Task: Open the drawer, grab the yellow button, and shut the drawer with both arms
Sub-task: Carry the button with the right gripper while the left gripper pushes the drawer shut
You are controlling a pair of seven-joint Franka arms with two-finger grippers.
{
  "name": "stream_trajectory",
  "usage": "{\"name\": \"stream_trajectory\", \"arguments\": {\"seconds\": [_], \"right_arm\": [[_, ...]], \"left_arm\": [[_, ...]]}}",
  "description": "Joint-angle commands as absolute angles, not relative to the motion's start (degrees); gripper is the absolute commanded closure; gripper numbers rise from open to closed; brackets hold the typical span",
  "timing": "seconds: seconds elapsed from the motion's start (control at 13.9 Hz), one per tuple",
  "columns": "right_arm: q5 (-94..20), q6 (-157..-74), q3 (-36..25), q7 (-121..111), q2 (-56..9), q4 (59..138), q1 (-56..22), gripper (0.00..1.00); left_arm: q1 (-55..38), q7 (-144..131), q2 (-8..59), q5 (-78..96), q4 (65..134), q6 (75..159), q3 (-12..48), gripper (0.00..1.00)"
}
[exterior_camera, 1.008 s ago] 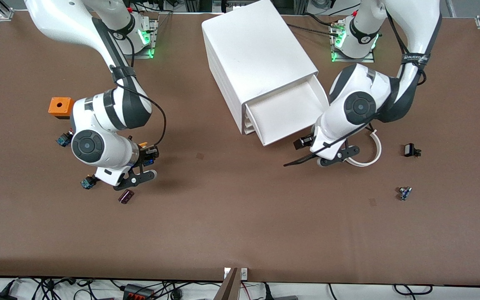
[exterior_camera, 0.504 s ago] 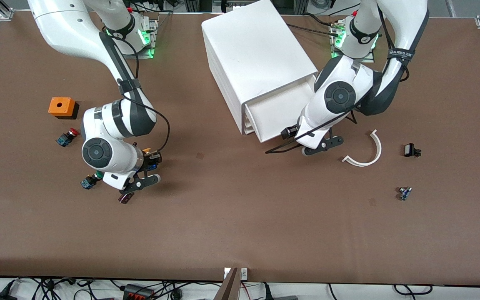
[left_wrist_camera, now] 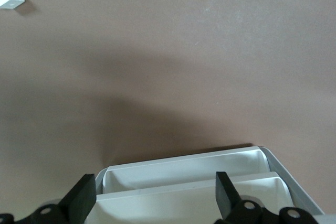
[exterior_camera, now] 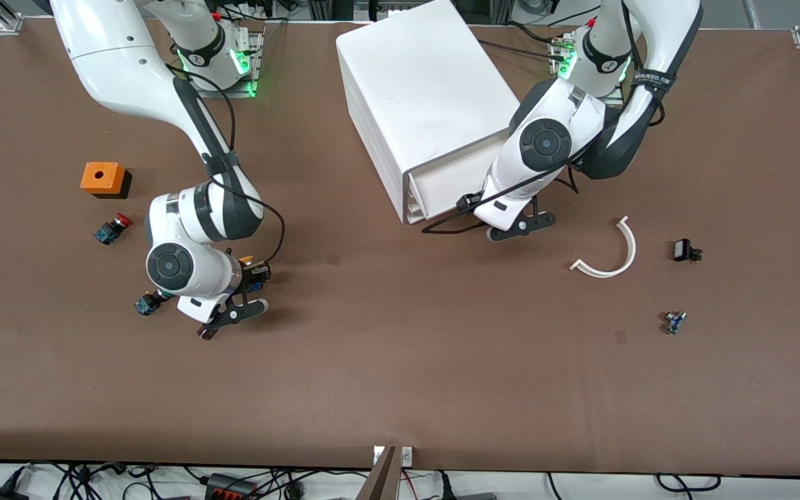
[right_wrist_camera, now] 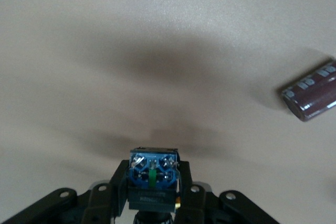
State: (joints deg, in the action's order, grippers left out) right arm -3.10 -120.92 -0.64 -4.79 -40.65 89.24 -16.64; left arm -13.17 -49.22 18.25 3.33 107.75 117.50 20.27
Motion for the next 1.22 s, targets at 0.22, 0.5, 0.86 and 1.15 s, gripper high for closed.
{"name": "stream_trajectory", "arguments": {"seconds": [0.22,0.5,0.86,1.15], "right_arm": [[-4.04,-124.19,0.09,-5.10,-42.36,89.74,-16.26,1.00],[-5.53,-122.71,0.09,-2.11,-42.02,87.64,-16.70,0.00],[-4.75,-107.60,-0.61,-1.85,-39.91,76.14,-16.35,0.00],[-4.75,-98.46,-4.04,-1.93,-36.23,70.94,-16.52,0.00]], "left_arm": [[-12.22,-49.92,16.08,3.08,109.95,114.97,23.73,0.00],[-12.04,-49.22,15.73,6.85,109.86,113.38,24.35,0.00],[-12.13,-49.04,15.73,7.65,109.95,111.80,25.75,0.00],[-12.13,-48.96,15.82,7.73,110.04,111.45,26.63,0.00]]}}
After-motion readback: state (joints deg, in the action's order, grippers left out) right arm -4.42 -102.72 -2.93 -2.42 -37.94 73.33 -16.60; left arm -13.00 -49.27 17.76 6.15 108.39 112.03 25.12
